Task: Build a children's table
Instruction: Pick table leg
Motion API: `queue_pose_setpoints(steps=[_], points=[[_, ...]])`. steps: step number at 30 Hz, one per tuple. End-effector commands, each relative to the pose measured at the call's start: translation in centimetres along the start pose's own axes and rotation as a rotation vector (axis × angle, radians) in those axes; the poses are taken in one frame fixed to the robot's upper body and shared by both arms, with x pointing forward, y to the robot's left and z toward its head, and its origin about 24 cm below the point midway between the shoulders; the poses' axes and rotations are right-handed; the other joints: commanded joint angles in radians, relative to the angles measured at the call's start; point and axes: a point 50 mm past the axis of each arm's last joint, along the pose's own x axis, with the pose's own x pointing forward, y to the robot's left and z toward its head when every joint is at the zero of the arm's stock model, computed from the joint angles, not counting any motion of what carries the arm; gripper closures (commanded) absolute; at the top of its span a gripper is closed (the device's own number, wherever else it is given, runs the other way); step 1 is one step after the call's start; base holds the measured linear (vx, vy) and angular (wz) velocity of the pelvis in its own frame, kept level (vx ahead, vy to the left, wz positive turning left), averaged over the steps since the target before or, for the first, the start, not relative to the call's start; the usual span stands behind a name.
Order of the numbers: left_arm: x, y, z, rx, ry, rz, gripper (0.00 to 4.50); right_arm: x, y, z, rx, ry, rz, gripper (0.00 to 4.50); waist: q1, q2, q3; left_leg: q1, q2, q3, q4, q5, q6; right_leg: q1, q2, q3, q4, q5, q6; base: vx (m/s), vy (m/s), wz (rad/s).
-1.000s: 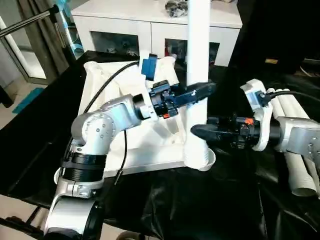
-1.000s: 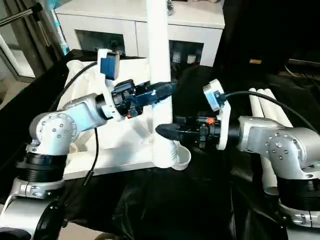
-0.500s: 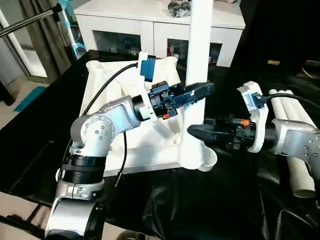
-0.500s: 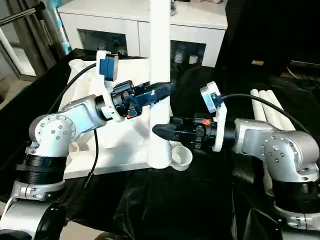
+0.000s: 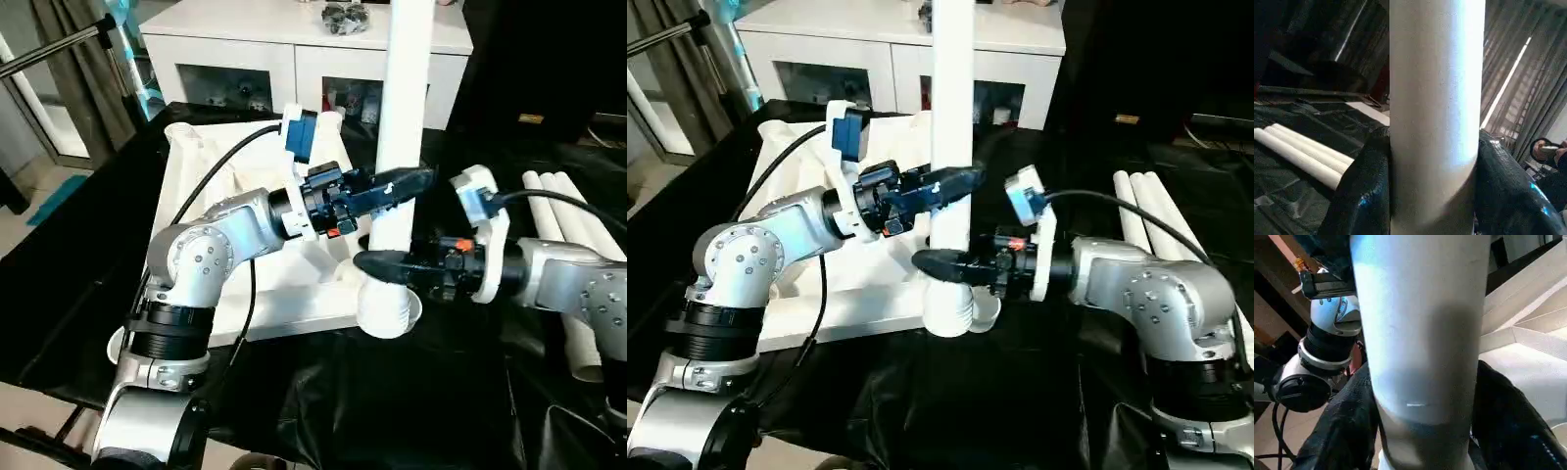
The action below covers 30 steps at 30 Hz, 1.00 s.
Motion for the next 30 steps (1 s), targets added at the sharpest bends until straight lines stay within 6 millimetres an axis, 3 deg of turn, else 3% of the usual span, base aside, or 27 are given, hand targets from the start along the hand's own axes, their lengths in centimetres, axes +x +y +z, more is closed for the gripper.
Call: queue_pose_setpoints(steps=[1,3,4,6,7,8,9,11,12,13,15,17,22,24,30], points=[[0.6,-0.9,0.4,0.023,-0.003,-0.063,2.62,-0.2,-0.2,-0.5,-0.001,0.029,-0.066,2.22,-0.002,-0.013,-0.075,0.035,0.075,-0.030,-0.073,-0.080,0.039,0.041,-0.063,0.025,-0.061,0.035,-0.287,0.000,0.000,0.00],[0.5,-0.8,0.4,0.024,-0.005,-0.045,2.62,-0.2,-0.1,-0.6,-0.005,0.028,-0.066,2.20,-0.001,-0.013,-0.074,0.034,0.075,-0.031,-0.073,-0.080,0.041,0.042,-0.065,0.026,-0.061,0.034,-0.288,0.000,0.000,0.00],[0.4,-0.7,0.4,0.025,-0.006,-0.033,2.62,-0.2,0.0,-0.7,-0.007,0.027,-0.066,2.41,-0.001,-0.012,-0.073,0.035,0.076,-0.030,-0.074,-0.088,0.039,0.040,-0.066,0.026,-0.063,0.015,-0.285,0.000,0.000,0.00],[0.2,-0.5,0.3,0.023,-0.018,-0.006,2.62,0.0,0.1,-0.8,-0.015,0.017,-0.078,2.51,-0.001,-0.016,-0.072,0.033,0.076,-0.031,-0.075,-0.087,0.039,0.040,-0.067,0.027,-0.063,0.006,-0.283,0.000,0.000,0.00],[0.1,-0.4,0.3,0.017,-0.030,0.023,2.06,0.1,0.1,-0.9,-0.023,0.011,-0.094,2.50,-0.002,-0.018,-0.073,0.033,0.076,-0.030,-0.074,-0.086,0.040,0.041,-0.067,0.027,-0.063,0.004,-0.283,0.000,0.000,0.00],[0.1,-0.3,0.4,0.014,-0.035,0.036,1.92,0.2,0.1,-0.9,-0.026,0.009,-0.101,2.55,-0.002,-0.020,-0.073,0.033,0.076,-0.030,-0.073,-0.083,0.041,0.040,-0.068,0.027,-0.063,0.001,-0.283,0.000,0.000,0.00],[0.1,-0.1,0.6,0.006,-0.065,0.063,1.92,0.5,0.0,-0.9,-0.040,0.006,-0.127,2.58,-0.003,-0.025,-0.073,0.032,0.076,-0.029,-0.074,-0.081,0.042,0.040,-0.067,0.027,-0.063,-0.004,-0.282,0.000,0.000,0.00],[0.1,0.1,1.1,0.029,-0.095,0.111,1.90,0.9,-0.2,-0.9,-0.068,-0.001,-0.176,2.60,-0.005,-0.021,-0.071,0.032,0.075,-0.030,-0.074,-0.078,0.038,0.038,-0.067,0.026,-0.064,-0.012,-0.280,0.000,0.000,0.00],[0.1,0.1,1.1,0.029,-0.095,0.111,1.80,0.9,-0.2,-0.9,-0.068,-0.001,-0.176,2.61,-0.006,-0.026,-0.071,0.031,0.076,-0.029,-0.074,-0.079,0.037,0.038,-0.068,0.027,-0.065,-0.020,-0.275,0.000,0.000,0.00],[0.2,0.6,1.2,0.084,-0.098,0.200,1.61,1.3,-0.4,-0.6,-0.094,-0.020,-0.226,2.61,-0.006,-0.030,-0.070,0.030,0.078,-0.030,-0.076,-0.079,0.038,0.038,-0.069,0.028,-0.068,-0.033,-0.266,0.000,0.000,0.00],[0.3,1.3,1.3,0.149,-0.087,0.325,1.49,1.7,-0.6,-0.4,-0.116,-0.031,-0.270,2.61,-0.008,-0.028,-0.071,0.032,0.077,-0.031,-0.076,-0.078,0.033,0.037,-0.066,0.028,-0.069,-0.035,-0.251,0.000,0.000,0.00],[0.5,1.7,1.5,0.179,-0.083,0.399,1.50,2.1,-0.8,-0.1,-0.142,-0.038,-0.315,2.62,-0.010,-0.025,-0.070,0.032,0.079,-0.032,-0.077,-0.078,0.029,0.036,-0.065,0.028,-0.069,-0.030,-0.237,0.000,0.000,0.00],[1.2,3.3,1.8,0.175,-0.117,0.797,1.50,3.5,-0.9,1.1,-0.215,-0.080,-0.441,2.62,-0.010,-0.023,-0.072,0.028,0.074,-0.034,-0.073,-0.059,0.025,0.042,-0.065,0.029,-0.066,0.023,-0.236,0.000,0.000,0.00],[1.3,3.3,1.8,0.185,-0.122,0.817,1.87,3.6,-0.9,1.2,-0.221,-0.085,-0.452,2.62,-0.011,-0.025,-0.071,0.029,0.073,-0.033,-0.073,-0.062,0.027,0.041,-0.063,0.029,-0.069,0.023,-0.232,0.000,0.000,0.00],[0.4,4.1,1.5,0.153,-0.199,0.975,2.33,4.0,-0.9,1.9,-0.233,-0.120,-0.479,2.62,-0.011,-0.030,-0.071,0.028,0.073,-0.033,-0.073,-0.066,0.040,0.039,-0.061,0.027,-0.070,0.011,-0.234,0.000,0.000,0.00]])
